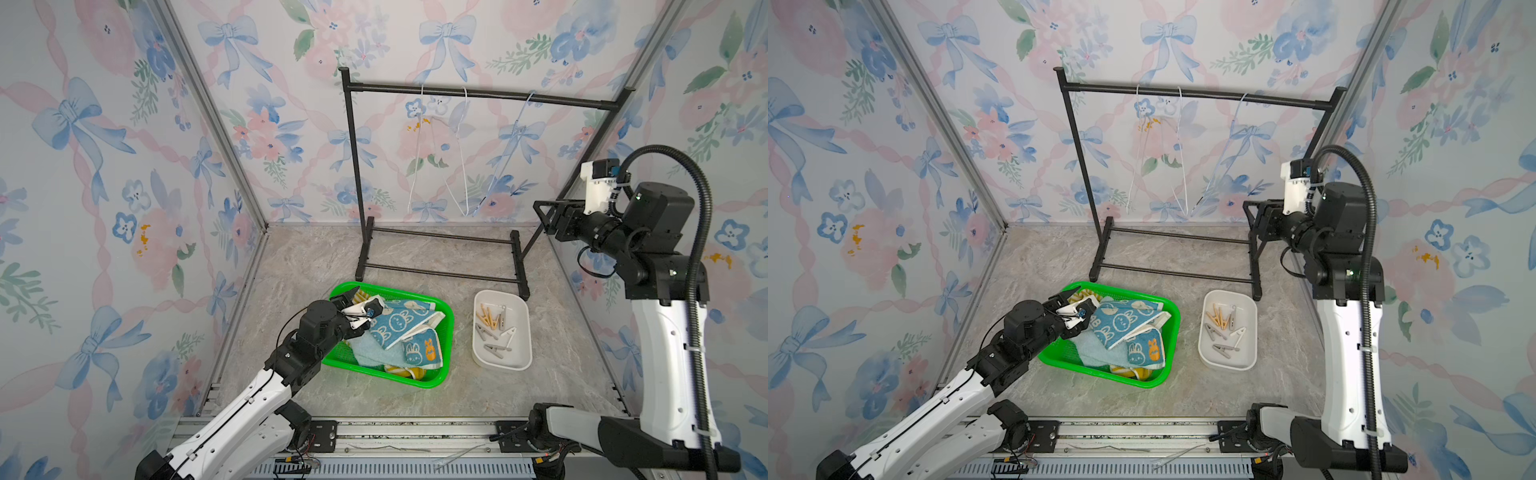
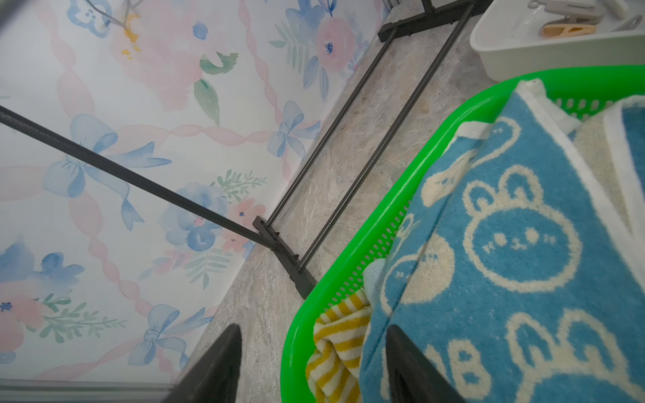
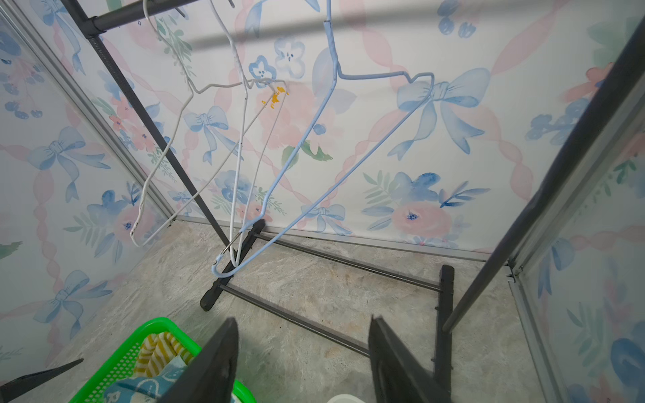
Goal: Remove the clothespins securing towels to the hanger
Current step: Place the hanger on the clothesline, then reset both arms
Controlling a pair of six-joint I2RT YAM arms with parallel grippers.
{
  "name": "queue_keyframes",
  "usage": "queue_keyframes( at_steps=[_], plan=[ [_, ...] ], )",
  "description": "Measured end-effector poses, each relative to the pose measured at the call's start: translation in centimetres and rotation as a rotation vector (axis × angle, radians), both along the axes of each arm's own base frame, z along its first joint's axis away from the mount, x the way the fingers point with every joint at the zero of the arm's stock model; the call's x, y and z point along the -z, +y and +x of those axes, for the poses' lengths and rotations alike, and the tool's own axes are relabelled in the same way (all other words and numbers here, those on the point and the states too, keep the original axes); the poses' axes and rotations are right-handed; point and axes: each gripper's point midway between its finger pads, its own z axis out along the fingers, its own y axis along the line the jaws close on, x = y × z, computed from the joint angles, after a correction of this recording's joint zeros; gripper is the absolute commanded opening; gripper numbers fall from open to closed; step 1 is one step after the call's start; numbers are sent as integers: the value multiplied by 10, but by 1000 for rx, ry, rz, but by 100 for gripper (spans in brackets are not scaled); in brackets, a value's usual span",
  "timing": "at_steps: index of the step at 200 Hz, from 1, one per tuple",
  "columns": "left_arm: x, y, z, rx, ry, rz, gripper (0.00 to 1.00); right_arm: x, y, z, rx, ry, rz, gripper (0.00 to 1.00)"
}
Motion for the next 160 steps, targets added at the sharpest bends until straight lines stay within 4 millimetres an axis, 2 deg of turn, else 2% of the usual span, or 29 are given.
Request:
queue_keyframes(
  at_steps=[17,42,91,140,160],
  plan=[
    [-2,3,2,-13,-3,-19,66,11,0,-16,7,-8,13,63],
    [-4,7,4,-27,-9,-46,66,32,0,-28,18,4,38,65],
    [-8,8,4,-33,-17,-68,65,94,-1,-40,42,83,79,77],
    [-8,8,4,-33,-17,-68,66,153,-7,-45,86,155,94,100],
    [-8,8,4,-33,-19,-69,66,174,-10,-46,108,178,99,96]
  ],
)
